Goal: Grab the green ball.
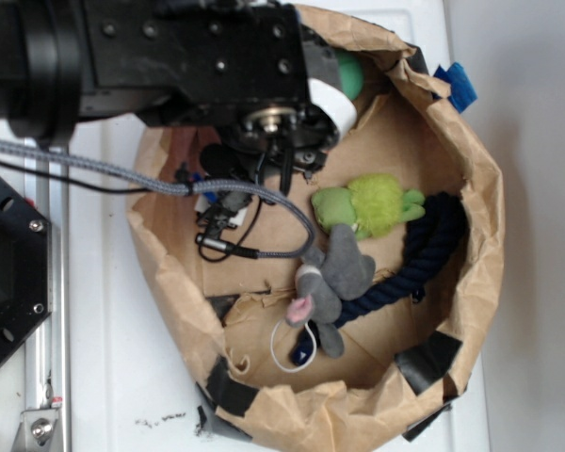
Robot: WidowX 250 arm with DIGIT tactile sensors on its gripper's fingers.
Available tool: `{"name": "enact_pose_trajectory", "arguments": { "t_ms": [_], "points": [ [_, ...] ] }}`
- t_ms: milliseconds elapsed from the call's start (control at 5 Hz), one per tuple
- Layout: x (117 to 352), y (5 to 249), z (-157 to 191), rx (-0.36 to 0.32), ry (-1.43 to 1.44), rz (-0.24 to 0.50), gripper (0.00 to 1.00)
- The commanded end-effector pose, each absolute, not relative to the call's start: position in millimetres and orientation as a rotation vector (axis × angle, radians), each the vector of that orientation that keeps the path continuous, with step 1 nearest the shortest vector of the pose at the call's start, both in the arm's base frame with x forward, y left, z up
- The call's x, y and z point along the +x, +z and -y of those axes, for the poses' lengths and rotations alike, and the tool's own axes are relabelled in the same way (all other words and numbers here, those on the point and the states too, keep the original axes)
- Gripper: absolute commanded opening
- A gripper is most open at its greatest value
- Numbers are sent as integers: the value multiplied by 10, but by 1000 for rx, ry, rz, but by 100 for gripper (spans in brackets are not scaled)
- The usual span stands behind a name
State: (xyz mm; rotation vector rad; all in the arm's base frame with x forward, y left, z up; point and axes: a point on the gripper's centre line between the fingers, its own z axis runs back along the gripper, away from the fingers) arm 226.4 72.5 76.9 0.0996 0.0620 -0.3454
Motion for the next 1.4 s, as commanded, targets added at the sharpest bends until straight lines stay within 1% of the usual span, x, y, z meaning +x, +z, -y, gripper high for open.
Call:
{"name": "enact_pose_trajectory", "arguments": {
  "t_ms": [0, 200, 400, 600, 800, 1000, 1200],
  "points": [
    [2226, 948, -824, 105, -333, -21, 100],
    [2248, 956, -880, 100, -322, -28, 100],
    [2271, 956, -925, 111, -308, -15, 100],
    [2365, 994, -982, 113, -268, -6, 100],
    [2456, 1035, -1041, 108, -217, 31, 100],
    [2558, 1059, -1007, 102, -198, 59, 100],
    [2613, 1035, -995, 107, -181, 62, 100]
  ]
}}
